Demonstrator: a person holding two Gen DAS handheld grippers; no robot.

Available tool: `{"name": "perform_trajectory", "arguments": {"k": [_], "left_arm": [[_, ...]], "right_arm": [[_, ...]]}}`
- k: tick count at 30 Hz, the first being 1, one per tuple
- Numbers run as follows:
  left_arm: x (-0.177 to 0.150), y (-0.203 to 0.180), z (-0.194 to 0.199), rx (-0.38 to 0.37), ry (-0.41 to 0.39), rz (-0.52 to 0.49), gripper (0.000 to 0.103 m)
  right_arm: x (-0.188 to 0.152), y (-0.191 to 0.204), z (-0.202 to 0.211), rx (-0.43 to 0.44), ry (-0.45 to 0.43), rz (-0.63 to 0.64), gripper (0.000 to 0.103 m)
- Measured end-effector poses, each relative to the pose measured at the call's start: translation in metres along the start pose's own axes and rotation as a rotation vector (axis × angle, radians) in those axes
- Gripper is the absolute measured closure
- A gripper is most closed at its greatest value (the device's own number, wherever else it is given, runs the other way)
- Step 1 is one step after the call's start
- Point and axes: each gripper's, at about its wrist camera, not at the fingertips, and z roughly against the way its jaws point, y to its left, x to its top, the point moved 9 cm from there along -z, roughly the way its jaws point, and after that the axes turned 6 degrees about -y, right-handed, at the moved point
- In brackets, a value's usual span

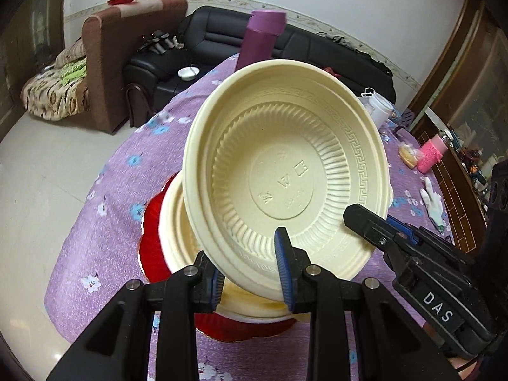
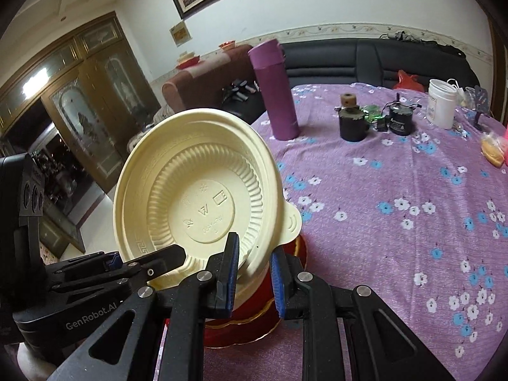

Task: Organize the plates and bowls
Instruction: 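Carry the second beige bowl with the right tool over the stack, then lower the beige bowl into the stacked bowls and open the right tool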

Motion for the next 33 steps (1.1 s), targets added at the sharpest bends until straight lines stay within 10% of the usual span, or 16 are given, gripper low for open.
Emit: {"name": "perform_trajectory", "arguments": {"k": [6, 14, 24, 33], "left_arm": [[-0.002, 0.009, -0.001, 0.037, -0.018, 0.000, 0.071], [0.007, 0.013, 0.021, 0.082, -0.125, 0.008, 0.039], [0.011, 0.015, 0.045, 0.094, -0.217, 0.033, 0.032], [0.016, 0.010, 0.079, 0.312, -0.409, -0.047, 0.013]], "right_arm": [[-0.004, 0.002, -0.012, -0.017, 0.017, 0.027, 0.082], [-0.007, 0.009, -0.016, -0.042, 0.006, 0.093, 0.079], [0.000, 0.011, -0.004, 0.024, -0.070, 0.069, 0.041], [0.000, -0.016, 0.033, -0.059, -0.163, 0.009, 0.031]]}}
